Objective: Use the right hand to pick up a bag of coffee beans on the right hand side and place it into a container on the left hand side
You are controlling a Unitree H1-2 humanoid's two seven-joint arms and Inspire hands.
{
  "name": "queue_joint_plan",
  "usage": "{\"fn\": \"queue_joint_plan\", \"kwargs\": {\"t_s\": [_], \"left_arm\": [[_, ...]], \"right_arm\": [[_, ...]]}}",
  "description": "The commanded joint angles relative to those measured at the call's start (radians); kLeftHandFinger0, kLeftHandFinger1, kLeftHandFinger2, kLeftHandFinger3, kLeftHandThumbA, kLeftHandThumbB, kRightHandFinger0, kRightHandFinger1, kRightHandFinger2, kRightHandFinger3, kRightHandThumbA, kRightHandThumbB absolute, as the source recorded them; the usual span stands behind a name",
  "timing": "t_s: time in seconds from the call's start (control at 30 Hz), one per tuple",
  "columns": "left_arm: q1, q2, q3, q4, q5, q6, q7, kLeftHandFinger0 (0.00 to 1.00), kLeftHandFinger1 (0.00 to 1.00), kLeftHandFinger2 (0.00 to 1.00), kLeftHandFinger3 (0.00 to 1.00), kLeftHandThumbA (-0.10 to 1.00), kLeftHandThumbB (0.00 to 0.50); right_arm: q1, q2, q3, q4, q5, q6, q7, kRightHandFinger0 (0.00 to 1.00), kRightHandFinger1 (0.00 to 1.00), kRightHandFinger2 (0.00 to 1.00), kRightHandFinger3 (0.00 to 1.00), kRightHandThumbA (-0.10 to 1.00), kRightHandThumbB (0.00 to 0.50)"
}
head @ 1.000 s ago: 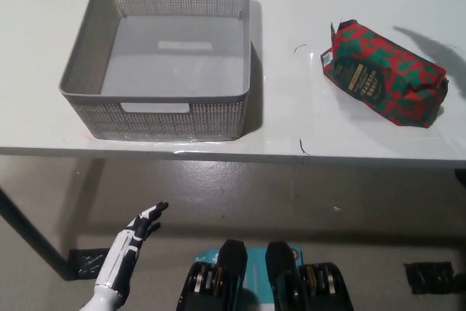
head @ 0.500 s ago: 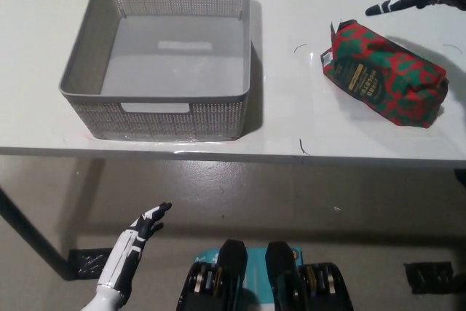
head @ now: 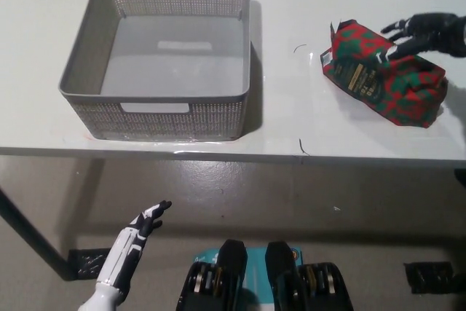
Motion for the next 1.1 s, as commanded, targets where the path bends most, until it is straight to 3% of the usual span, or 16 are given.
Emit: {"fn": "queue_joint_plan", "kwargs": {"t_s": [0.0, 0.43, 0.57, 0.63, 0.7, 0.73, 0.77, 0.8, 0.83, 0.87, 0.9, 0.93, 0.97, 1.0, 1.03, 1.07], "left_arm": [[-0.017, 0.014, -0.004, -0.024, 0.004, -0.042, -0.011, 1.0, 1.0, 1.0, 1.0, 1.0, 0.21], [-0.027, 0.025, -0.005, -0.034, 0.017, -0.035, -0.011, 1.0, 1.0, 1.0, 1.0, 1.0, 0.23], [-0.033, 0.026, -0.005, -0.035, 0.015, -0.031, -0.013, 1.0, 1.0, 1.0, 1.0, 1.0, 0.232], [-0.035, 0.026, -0.004, -0.035, 0.013, -0.029, -0.013, 1.0, 1.0, 1.0, 1.0, 1.0, 0.239], [-0.037, 0.026, -0.004, -0.036, 0.015, -0.029, -0.011, 1.0, 1.0, 1.0, 1.0, 1.0, 0.245], [-0.038, 0.027, -0.003, -0.038, 0.014, -0.027, -0.012, 1.0, 1.0, 1.0, 1.0, 1.0, 0.245], [-0.038, 0.027, -0.004, -0.043, 0.016, -0.015, -0.012, 1.0, 1.0, 1.0, 1.0, 1.0, 0.241], [-0.041, 0.028, -0.005, -0.044, 0.018, -0.015, -0.013, 1.0, 1.0, 1.0, 1.0, 1.0, 0.24], [-0.045, 0.027, -0.005, -0.043, 0.015, -0.014, -0.014, 1.0, 1.0, 1.0, 1.0, 1.0, 0.238], [-0.047, 0.027, -0.005, -0.042, 0.011, -0.015, -0.018, 1.0, 1.0, 1.0, 1.0, 1.0, 0.236], [-0.048, 0.028, -0.006, -0.04, 0.014, -0.018, -0.018, 1.0, 1.0, 1.0, 1.0, 1.0, 0.232], [-0.051, 0.031, -0.009, -0.031, 0.02, -0.03, -0.018, 1.0, 1.0, 1.0, 1.0, 1.0, 0.233], [-0.053, 0.031, -0.01, -0.027, 0.021, -0.034, -0.018, 1.0, 1.0, 1.0, 1.0, 1.0, 0.239], [-0.055, 0.031, -0.011, -0.024, 0.022, -0.037, -0.018, 1.0, 1.0, 1.0, 1.0, 1.0, 0.24], [-0.055, 0.03, -0.011, -0.028, 0.021, -0.029, -0.019, 1.0, 1.0, 1.0, 1.0, 1.0, 0.241], [-0.057, 0.029, -0.011, -0.034, 0.022, -0.022, -0.019, 1.0, 1.0, 1.0, 1.0, 1.0, 0.24]], "right_arm": [[-0.02, 0.007, 0.008, -0.007, 0.01, -0.036, -0.013, 1.0, 1.0, 1.0, 1.0, 1.0, 0.327], [0.088, 0.052, 0.007, 0.018, 0.02, -0.012, -0.062, 1.0, 1.0, 1.0, 1.0, 1.0, 0.424], [0.106, 0.059, 0.026, 0.026, 0.005, -0.05, -0.064, 1.0, 1.0, 1.0, 1.0, 1.0, 0.411], [0.105, 0.069, 0.048, 0.028, -0.02, -0.025, -0.11, 1.0, 1.0, 1.0, 1.0, 0.99, 0.444], [0.116, 0.081, 0.042, 0.023, -0.021, -0.019, -0.244, 1.0, 1.0, 1.0, 1.0, 0.65, 0.403], [0.119, 0.085, 0.031, 0.024, -0.01, -0.011, -0.28, 0.98, 0.99, 1.0, 1.0, 0.59, 0.401], [0.13, 0.094, 0.021, 0.02, -0.008, -0.01, -0.374, 0.63, 0.85, 0.97, 0.97, 0.16, 0.328], [0.135, 0.097, 0.027, 0.016, -0.02, -0.015, -0.439, 0.66, 0.94, 1.0, 0.88, 0.06, 0.321], [0.142, 0.102, 0.035, 0.009, -0.036, -0.016, -0.531, 1.0, 1.0, 1.0, 0.96, -0.09, 0.291], [0.153, 0.103, 0.033, 0.003, -0.04, -0.044, -0.609, 1.0, 1.0, 1.0, 0.8, -0.1, 0.189], [0.156, 0.103, 0.031, 0.003, -0.039, -0.052, -0.63, 0.83, 0.85, 0.83, 0.68, -0.1, 0.144], [0.161, 0.102, 0.021, 0.0, -0.031, -0.064, -0.674, 0.48, 0.54, 0.59, 0.43, -0.1, 0.11], [0.163, 0.1, 0.015, -0.002, -0.026, -0.072, -0.694, 0.19, 0.47, 0.75, 0.52, -0.1, 0.14], [0.165, 0.098, 0.01, -0.003, -0.02, -0.08, -0.706, 0.17, 0.53, 0.85, 0.56, -0.1, 0.118], [0.168, 0.092, 0.002, 0.001, -0.011, -0.101, -0.728, 0.19, 0.64, 1.0, 0.74, -0.1, 0.1], [0.169, 0.089, -0.008, -0.002, -0.001, -0.111, -0.746, 0.17, 0.61, 0.98, 0.84, -0.1, 0.113]]}}
